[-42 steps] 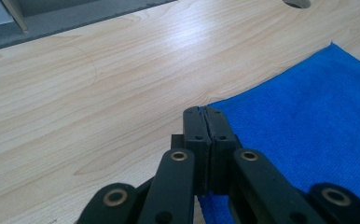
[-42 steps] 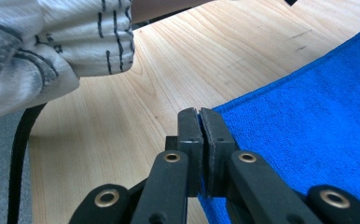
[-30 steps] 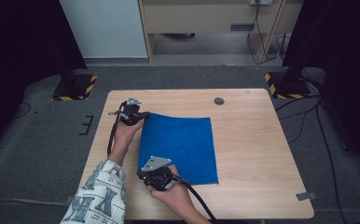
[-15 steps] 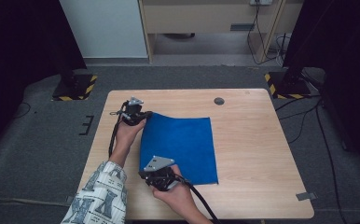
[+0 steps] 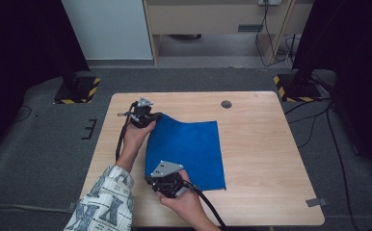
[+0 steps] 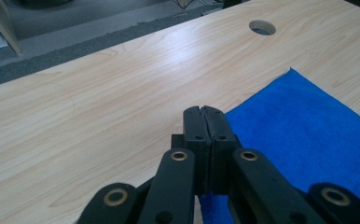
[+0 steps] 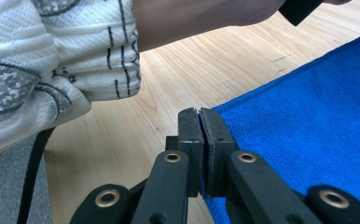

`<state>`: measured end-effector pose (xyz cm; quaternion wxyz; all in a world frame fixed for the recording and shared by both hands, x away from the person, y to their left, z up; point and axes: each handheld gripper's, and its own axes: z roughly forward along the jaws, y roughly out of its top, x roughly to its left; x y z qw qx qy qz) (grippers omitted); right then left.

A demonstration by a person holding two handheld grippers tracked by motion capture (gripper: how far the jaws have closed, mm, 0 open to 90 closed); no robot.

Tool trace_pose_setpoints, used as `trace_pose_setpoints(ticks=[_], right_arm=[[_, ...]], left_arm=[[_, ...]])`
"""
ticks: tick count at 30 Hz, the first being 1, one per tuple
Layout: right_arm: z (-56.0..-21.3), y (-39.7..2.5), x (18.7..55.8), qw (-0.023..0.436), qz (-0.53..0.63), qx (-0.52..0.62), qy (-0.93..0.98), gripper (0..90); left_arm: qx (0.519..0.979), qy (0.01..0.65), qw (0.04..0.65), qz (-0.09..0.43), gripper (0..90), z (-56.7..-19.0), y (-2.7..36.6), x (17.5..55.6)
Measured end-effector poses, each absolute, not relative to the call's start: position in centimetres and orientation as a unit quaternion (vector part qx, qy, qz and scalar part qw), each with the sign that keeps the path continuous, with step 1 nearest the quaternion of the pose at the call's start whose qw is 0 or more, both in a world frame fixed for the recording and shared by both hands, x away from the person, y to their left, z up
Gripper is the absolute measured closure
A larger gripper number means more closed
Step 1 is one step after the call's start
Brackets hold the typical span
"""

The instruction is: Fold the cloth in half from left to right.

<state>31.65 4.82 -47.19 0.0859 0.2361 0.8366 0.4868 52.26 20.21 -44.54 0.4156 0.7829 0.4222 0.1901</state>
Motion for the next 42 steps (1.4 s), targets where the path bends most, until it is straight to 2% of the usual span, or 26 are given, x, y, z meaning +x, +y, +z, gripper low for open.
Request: trace_pose_setpoints(ticks=[30, 37, 42], right_arm=[[-47.4, 9.8, 30.7, 0.079, 0.502, 0.221, 0.832, 88.2], [-47.6, 9.2, 30.9, 0.080, 0.500, 0.221, 0.834, 88.1], [-47.9, 7.2, 30.8, 0.084, 0.499, 0.229, 0.831, 88.1]], left_arm=[[0.785, 0.434, 0.400, 0.187, 89.2, -44.5, 26.0, 52.0], [0.785, 0.435, 0.401, 0.184, 89.2, -44.5, 25.7, 52.1], [0.790, 0.431, 0.397, 0.182, 89.2, -44.5, 23.9, 52.5]])
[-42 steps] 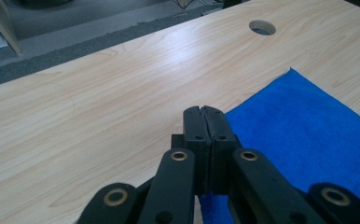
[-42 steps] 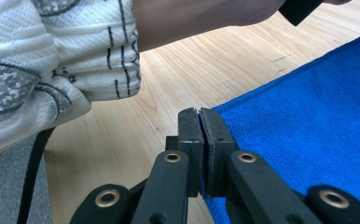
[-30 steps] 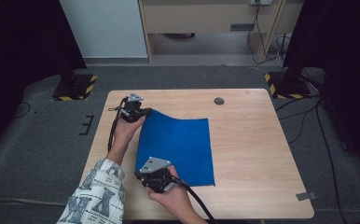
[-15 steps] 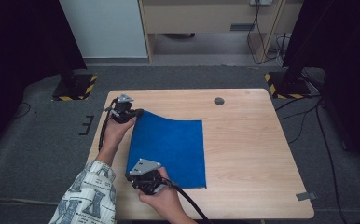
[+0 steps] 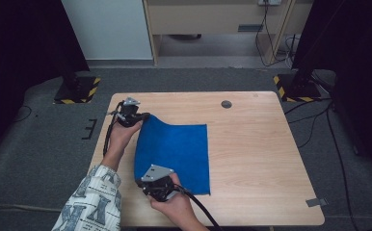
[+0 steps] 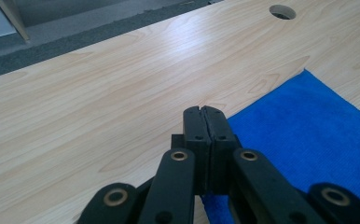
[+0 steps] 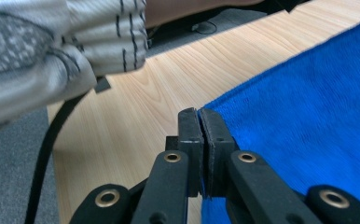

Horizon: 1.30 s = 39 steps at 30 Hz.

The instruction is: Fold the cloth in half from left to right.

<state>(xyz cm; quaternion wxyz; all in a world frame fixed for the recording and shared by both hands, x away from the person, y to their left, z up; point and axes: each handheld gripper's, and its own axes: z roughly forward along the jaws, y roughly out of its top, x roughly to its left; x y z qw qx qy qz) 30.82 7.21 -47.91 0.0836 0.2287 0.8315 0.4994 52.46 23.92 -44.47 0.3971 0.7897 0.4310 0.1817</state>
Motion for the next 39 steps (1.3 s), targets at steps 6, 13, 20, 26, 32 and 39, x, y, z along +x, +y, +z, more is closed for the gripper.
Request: trace_pose_setpoints(ticks=[6, 13, 20, 26, 32, 39], right_arm=[[-48.3, 4.0, 31.0, 0.096, 0.494, 0.245, 0.829, 88.2], [-48.3, 0.7, 31.1, 0.107, 0.485, 0.258, 0.829, 88.3], [-48.5, -1.4, 30.6, 0.117, 0.470, 0.260, 0.835, 88.3], [-48.7, -3.1, 30.7, 0.123, 0.463, 0.269, 0.836, 88.4], [-48.8, -4.2, 30.5, 0.124, 0.461, 0.274, 0.835, 88.4], [-48.4, -5.4, 30.2, 0.128, 0.460, 0.280, 0.833, 88.5]], left_arm=[[0.794, 0.430, 0.392, 0.178, 89.2, -44.9, 21.3, 53.2], [0.793, 0.430, 0.397, 0.171, 89.2, -45.2, 18.4, 54.0], [0.781, 0.446, 0.408, 0.156, 89.1, -46.1, 16.7, 54.6], [0.784, 0.442, 0.410, 0.148, 89.2, -46.6, 15.2, 54.7], [0.785, 0.438, 0.412, 0.147, 89.2, -46.4, 14.1, 54.7], [0.791, 0.430, 0.411, 0.144, 89.1, -46.3, 12.3, 54.9]])
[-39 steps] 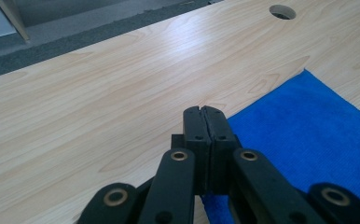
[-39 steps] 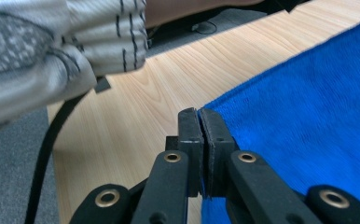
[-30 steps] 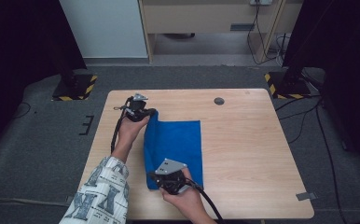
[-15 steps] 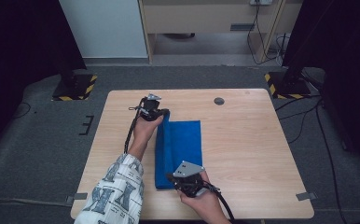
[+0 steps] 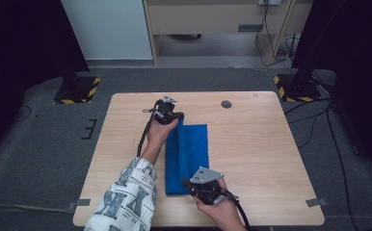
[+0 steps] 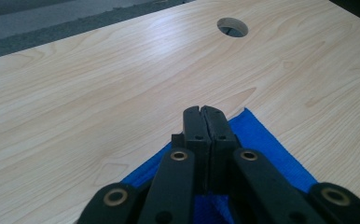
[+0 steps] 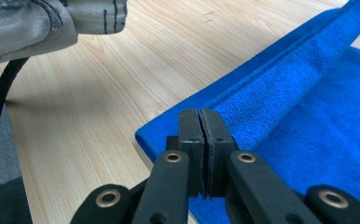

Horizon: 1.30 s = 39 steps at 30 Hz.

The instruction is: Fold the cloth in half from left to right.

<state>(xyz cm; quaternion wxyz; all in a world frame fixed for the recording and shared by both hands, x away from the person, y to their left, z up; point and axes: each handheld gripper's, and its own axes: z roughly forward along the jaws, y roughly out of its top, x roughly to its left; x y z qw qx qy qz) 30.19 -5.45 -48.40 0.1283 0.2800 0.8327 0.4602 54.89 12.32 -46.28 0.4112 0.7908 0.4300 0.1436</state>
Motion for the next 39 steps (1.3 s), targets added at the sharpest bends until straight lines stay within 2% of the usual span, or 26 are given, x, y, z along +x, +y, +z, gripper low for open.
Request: trace_pose_setpoints(ticks=[18, 39], right_arm=[[-48.1, -7.8, 29.4, 0.139, 0.452, 0.287, 0.833, 88.5], [-49.6, -9.8, 29.6, 0.127, 0.434, 0.316, 0.834, 88.3]], left_arm=[[0.801, 0.418, 0.409, 0.125, 89.2, -47.5, 8.5, 55.1], [0.809, 0.419, 0.395, 0.114, 89.1, -49.3, 5.9, 55.7]])
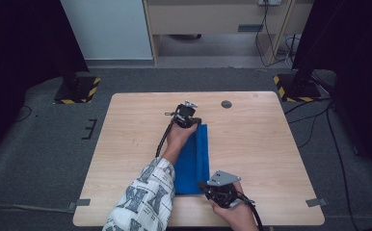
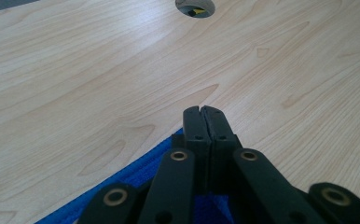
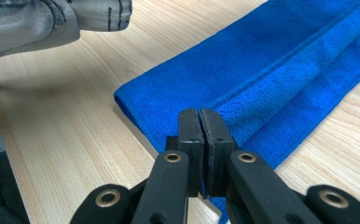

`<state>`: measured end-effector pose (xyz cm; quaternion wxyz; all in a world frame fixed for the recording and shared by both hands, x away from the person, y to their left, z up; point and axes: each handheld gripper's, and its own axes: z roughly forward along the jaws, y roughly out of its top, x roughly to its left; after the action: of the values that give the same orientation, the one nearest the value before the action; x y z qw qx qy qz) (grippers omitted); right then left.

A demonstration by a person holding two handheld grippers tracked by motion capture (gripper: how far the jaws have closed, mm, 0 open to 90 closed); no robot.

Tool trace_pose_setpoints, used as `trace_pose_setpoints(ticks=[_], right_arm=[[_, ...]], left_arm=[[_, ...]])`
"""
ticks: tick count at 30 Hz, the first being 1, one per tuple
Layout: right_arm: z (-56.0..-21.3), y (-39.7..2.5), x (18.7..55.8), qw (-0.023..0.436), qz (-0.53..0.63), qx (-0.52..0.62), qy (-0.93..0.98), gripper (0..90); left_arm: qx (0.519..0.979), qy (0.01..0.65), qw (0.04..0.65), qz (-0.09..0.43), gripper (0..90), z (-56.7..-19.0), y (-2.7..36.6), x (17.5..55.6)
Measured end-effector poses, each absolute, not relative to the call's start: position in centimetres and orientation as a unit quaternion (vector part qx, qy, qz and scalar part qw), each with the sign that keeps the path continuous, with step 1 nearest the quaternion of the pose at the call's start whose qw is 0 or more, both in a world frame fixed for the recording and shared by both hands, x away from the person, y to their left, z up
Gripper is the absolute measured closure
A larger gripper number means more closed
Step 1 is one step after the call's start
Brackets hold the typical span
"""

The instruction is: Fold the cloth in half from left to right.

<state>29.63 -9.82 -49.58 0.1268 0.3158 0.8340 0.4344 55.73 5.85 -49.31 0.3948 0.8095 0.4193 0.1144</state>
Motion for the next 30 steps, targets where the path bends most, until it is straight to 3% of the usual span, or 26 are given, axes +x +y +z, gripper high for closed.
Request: trace_pose_setpoints(ticks=[20, 24, 27, 30], right_arm=[[-50.7, -10.2, 30.2, 0.116, 0.419, 0.330, 0.838, 87.4], [-51.1, -10.4, 30.5, 0.113, 0.414, 0.334, 0.839, 81.8], [-51.1, -10.6, 30.8, 0.116, 0.414, 0.348, 0.833, 67.4], [-51.1, -10.9, 31.1, 0.112, 0.411, 0.359, 0.831, 54.5]], left_arm=[[0.806, 0.426, 0.399, 0.097, 87.9, -50.8, 5.1, 56.3], [0.804, 0.422, 0.406, 0.103, 77.2, -50.7, 5.0, 56.2], [0.794, 0.428, 0.418, 0.110, 58.4, -50.2, 5.1, 56.1], [0.790, 0.427, 0.425, 0.115, 48.7, -49.7, 5.3, 56.0]])
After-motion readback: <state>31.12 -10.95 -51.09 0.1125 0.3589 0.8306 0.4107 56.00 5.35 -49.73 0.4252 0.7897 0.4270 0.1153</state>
